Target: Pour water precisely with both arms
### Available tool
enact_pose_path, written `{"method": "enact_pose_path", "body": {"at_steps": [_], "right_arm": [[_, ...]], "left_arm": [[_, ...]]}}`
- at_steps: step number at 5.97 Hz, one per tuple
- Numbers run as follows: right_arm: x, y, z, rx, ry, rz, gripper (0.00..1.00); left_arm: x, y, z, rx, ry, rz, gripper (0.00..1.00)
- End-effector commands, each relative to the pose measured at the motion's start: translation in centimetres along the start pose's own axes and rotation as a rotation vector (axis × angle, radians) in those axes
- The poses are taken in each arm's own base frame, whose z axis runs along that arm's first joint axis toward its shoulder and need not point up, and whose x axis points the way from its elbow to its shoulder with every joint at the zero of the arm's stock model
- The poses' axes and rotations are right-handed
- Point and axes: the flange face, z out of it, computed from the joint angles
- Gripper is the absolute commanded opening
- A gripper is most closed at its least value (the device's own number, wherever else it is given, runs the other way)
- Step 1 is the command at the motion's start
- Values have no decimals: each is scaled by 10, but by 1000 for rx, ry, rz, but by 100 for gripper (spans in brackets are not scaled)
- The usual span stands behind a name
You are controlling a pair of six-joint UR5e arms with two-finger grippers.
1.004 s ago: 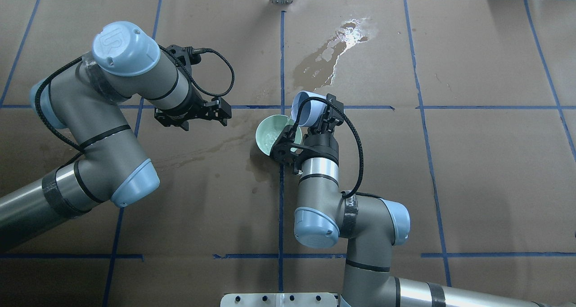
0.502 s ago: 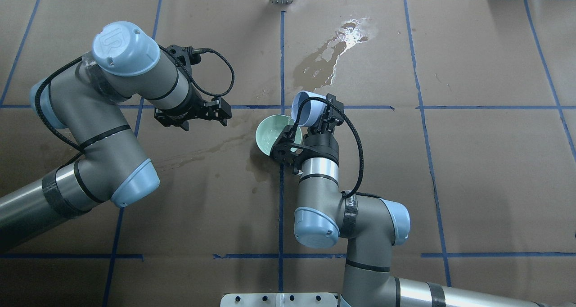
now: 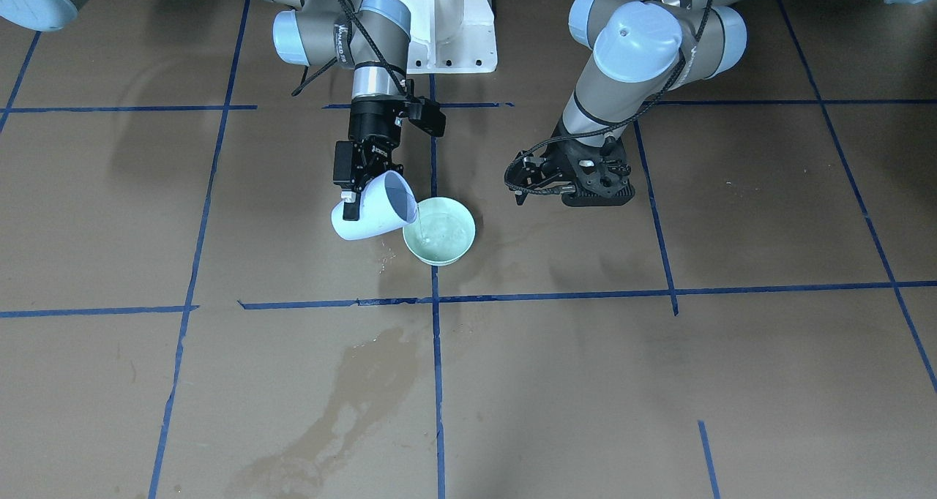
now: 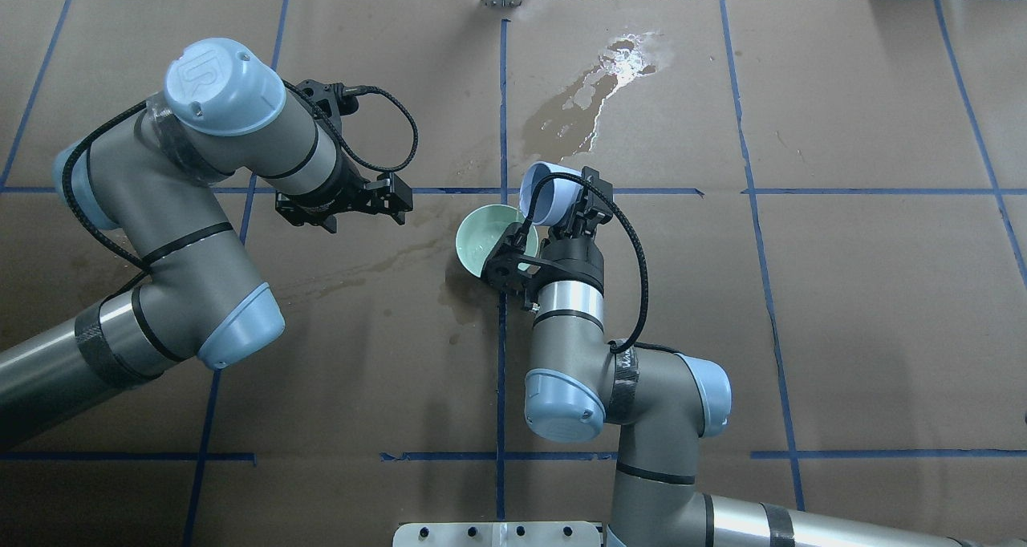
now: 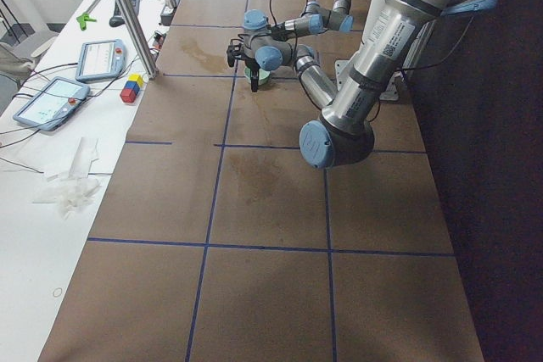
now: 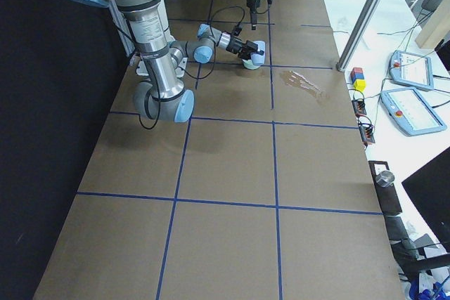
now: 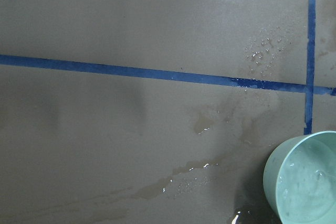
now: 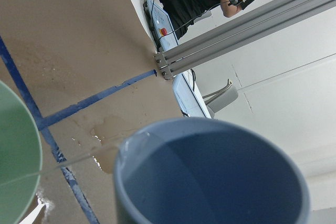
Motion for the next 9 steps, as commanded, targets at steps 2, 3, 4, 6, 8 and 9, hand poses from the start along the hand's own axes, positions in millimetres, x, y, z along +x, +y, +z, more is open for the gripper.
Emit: {"method": "enact_pose_path", "body": {"at_steps": [2,3,4,6,8,9], "right_arm": [[0,0,0,1,1,1,0],[0,0,0,1,1,3,0],[2,-1,-1,7,-1,24,0],[6,-5,-3,12,-5,116,0],[15,-9,-7,62,-72,422,0],[26,-10,-6,102,-137,588,1]], "left_arm": [[0,0,0,0,0,-1,100],[0,0,0,0,0,-1,100],[0,0,0,0,0,-1,100],[1,0,-1,1,3,1,100],[1,3,-6,2,10,4,100],[1,3,-6,2,10,4,100]]}}
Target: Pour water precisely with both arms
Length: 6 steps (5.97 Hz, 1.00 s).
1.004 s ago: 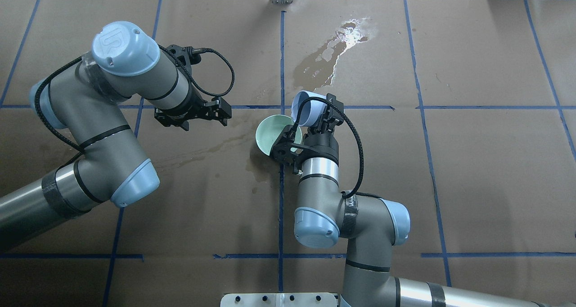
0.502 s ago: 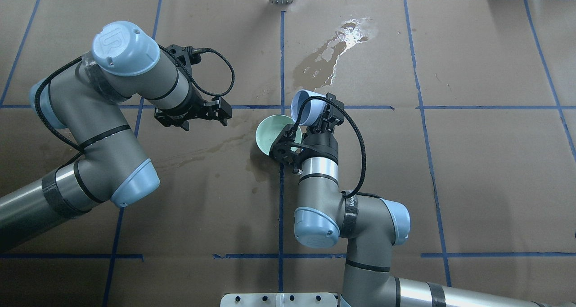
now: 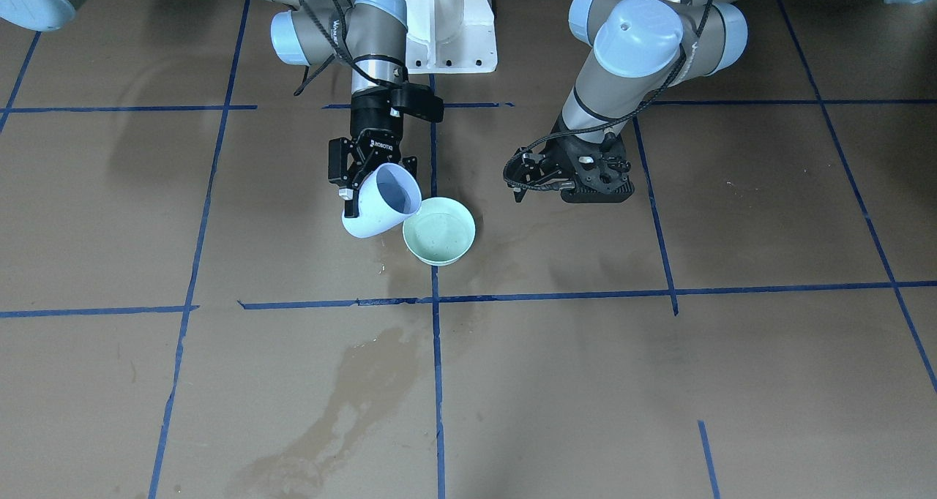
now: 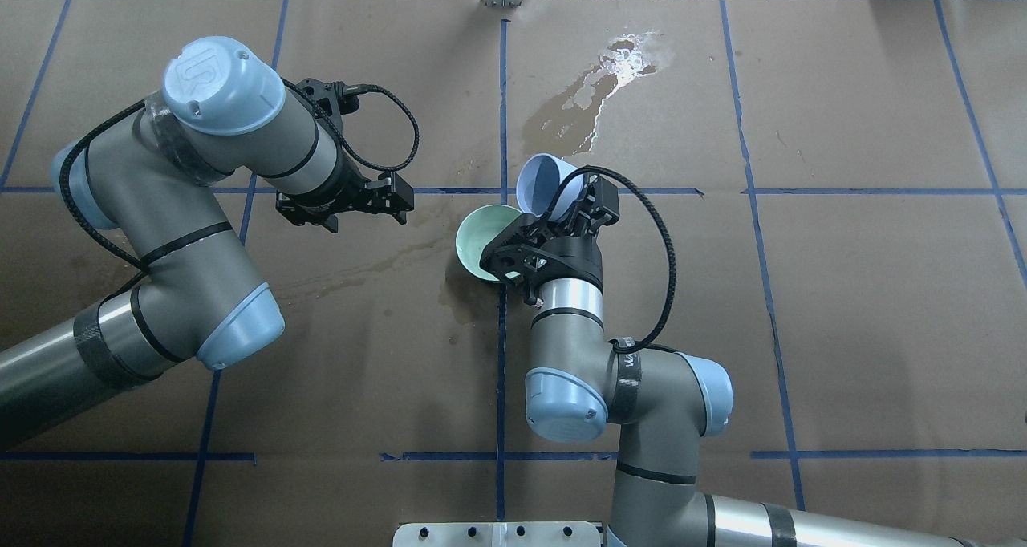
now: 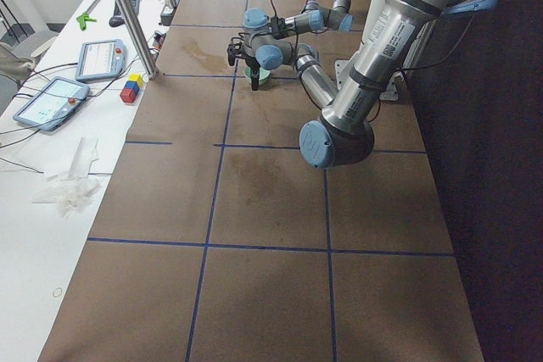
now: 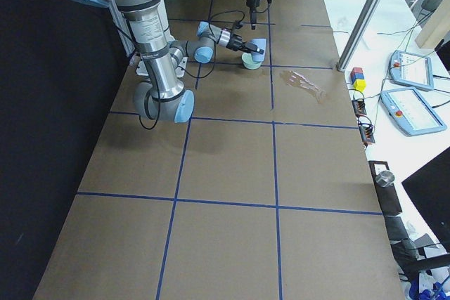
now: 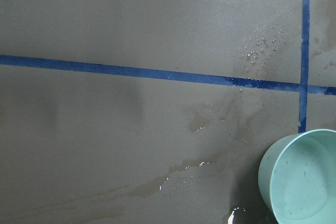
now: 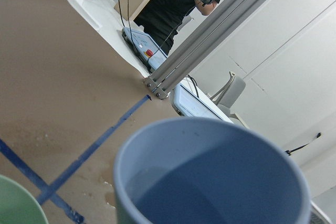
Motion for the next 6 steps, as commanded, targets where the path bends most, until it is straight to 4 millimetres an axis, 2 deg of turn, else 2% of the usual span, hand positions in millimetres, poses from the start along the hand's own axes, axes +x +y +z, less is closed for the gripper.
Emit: {"method": "enact_pose_path", "body": {"at_steps": [1,3,5,6], "right_arm": [[13,9,3,21,-64,210,0],[43,23,15,33,-67,287,0],[95,49,28,-5,-58,377,0],[121,72,36,-64,-96,475,0]], "left_arm": [[0,1,-1,1,2,0,100],[0,1,-1,1,2,0,100],[0,1,-2,1,3,0,100],[0,1,-1,1,2,0,100]]}}
